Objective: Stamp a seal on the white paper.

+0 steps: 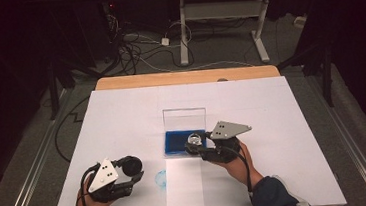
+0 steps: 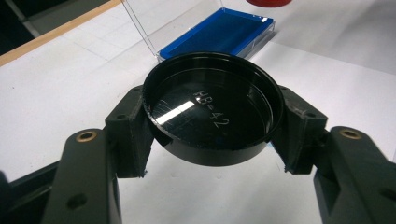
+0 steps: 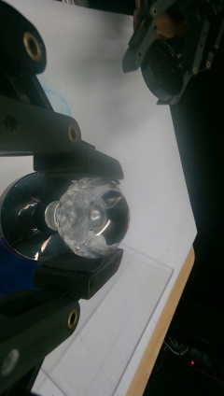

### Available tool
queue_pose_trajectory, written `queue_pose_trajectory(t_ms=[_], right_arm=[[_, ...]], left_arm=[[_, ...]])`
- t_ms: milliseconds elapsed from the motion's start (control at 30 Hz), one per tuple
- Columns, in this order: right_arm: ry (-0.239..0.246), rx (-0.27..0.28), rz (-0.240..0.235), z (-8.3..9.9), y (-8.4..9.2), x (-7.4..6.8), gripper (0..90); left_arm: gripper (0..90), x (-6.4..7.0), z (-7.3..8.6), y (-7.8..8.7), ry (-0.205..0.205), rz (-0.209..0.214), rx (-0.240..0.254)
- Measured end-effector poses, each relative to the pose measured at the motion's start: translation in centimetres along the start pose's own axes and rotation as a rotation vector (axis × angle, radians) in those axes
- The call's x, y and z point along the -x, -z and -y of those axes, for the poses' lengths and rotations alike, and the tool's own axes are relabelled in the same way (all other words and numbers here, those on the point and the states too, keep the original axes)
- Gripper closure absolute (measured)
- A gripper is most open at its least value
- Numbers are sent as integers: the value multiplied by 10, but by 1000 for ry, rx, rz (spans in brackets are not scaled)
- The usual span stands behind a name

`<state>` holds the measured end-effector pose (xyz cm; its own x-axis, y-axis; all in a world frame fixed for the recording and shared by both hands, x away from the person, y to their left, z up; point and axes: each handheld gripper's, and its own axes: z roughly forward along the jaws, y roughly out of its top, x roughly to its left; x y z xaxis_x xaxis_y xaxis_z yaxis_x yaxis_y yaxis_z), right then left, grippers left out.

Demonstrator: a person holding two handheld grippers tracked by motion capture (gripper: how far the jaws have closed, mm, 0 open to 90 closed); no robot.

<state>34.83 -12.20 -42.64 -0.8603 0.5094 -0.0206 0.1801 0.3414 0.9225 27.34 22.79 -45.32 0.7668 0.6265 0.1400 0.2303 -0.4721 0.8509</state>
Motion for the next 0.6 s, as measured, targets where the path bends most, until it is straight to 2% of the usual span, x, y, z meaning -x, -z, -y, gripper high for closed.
queue_pose_trajectory(t_ms=[367, 600], right_arm=[[9, -23, -69, 12, -11, -22, 567], [14, -61, -105, 22, -18, -31, 567]], left_arm=[[360, 0, 0, 1, -1, -4, 3], [360, 1, -1, 1, -3, -3, 3]])
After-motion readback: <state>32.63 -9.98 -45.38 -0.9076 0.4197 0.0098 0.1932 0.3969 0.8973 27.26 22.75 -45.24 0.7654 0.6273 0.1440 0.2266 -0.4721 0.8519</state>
